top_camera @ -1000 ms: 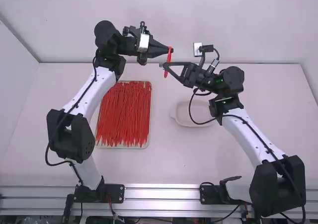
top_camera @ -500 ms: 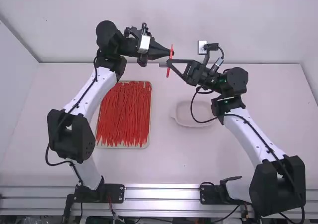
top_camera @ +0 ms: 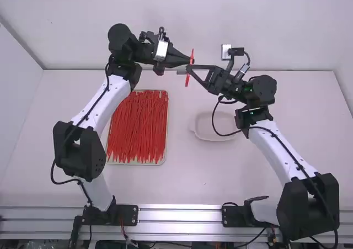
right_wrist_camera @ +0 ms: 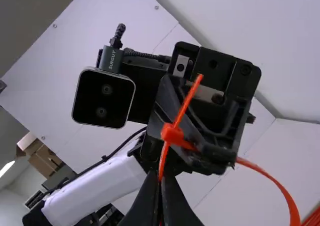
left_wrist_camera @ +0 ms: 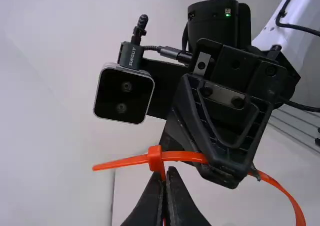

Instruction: Fasten the cable tie

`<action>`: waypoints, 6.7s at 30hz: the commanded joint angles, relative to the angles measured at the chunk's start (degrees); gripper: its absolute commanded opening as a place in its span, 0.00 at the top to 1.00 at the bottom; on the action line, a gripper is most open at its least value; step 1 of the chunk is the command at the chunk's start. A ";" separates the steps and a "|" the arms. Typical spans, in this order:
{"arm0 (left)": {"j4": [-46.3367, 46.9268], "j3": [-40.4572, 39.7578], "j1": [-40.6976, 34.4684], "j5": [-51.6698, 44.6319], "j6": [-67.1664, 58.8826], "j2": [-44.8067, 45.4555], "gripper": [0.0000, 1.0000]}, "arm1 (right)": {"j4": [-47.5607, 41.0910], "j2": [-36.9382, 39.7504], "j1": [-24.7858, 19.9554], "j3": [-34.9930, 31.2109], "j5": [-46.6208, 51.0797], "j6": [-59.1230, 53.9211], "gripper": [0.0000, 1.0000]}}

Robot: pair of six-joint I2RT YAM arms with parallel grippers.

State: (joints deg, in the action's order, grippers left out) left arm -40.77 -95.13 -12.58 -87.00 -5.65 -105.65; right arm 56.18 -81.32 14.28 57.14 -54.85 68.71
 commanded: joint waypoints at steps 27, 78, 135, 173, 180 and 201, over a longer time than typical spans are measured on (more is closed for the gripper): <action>-13.75 1.90 -0.61 -2.73 0.22 0.42 0.99 | 0.74 -0.02 -2.29 1.05 2.89 0.79 1.00; -19.58 9.53 -2.40 -2.73 27.30 0.42 0.98 | 3.39 -0.02 -1.46 0.98 0.37 1.77 0.50; -19.19 11.21 -2.75 -2.73 33.20 0.42 0.98 | 2.14 -0.02 -4.11 0.98 -8.22 4.35 1.00; -34.64 38.01 -1.38 -1.99 27.67 0.42 0.99 | 20.90 -0.02 -16.37 1.01 -9.86 18.75 1.00; -34.62 41.38 -0.92 -2.08 23.80 0.42 0.98 | 22.93 0.00 -18.99 1.05 -8.37 20.02 1.00; -51.87 32.72 4.26 -1.95 48.30 0.44 0.98 | 9.05 -0.02 -17.70 0.94 -20.44 9.20 0.37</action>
State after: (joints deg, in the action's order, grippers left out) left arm -92.20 -59.86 -9.41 -88.53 36.34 -105.49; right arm 65.98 -82.32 -4.19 56.31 -72.93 82.81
